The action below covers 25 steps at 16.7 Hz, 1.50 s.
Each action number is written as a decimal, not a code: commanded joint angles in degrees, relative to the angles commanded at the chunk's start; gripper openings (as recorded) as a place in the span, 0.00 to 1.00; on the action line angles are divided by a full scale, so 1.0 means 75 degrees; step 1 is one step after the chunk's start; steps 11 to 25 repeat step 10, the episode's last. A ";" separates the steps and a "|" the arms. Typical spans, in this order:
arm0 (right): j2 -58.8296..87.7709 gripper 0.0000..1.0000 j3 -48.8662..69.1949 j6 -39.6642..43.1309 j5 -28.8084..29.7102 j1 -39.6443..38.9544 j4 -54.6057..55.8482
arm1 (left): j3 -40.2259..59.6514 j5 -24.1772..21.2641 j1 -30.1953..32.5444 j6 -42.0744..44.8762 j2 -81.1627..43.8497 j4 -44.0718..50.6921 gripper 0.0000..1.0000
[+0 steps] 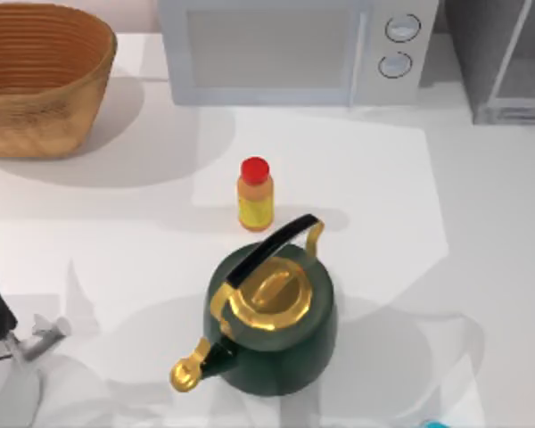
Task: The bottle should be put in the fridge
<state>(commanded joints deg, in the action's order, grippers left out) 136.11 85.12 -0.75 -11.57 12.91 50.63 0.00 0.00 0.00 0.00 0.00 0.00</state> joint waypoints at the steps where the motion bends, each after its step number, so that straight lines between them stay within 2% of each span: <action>1: 0.0000 0.76 0.0000 0.0000 0.0000 0.0000 0.0000 | 0.0000 0.0000 0.0000 0.0000 0.0000 0.0000 1.00; 4: 0.0000 0.98 0.0000 0.0000 0.0000 0.0000 0.0000 | 0.0000 0.0000 0.0000 0.0000 0.0000 0.0000 1.00; 5: 0.0000 1.00 0.0000 0.0000 0.0000 0.0000 0.0000 | 0.0000 0.0000 0.0000 0.0000 0.0000 0.0000 1.00; 25: 0.0000 1.00 0.0000 0.0000 0.0000 0.0000 0.0000 | 0.0000 0.0000 0.0000 0.0000 0.0000 0.0000 1.00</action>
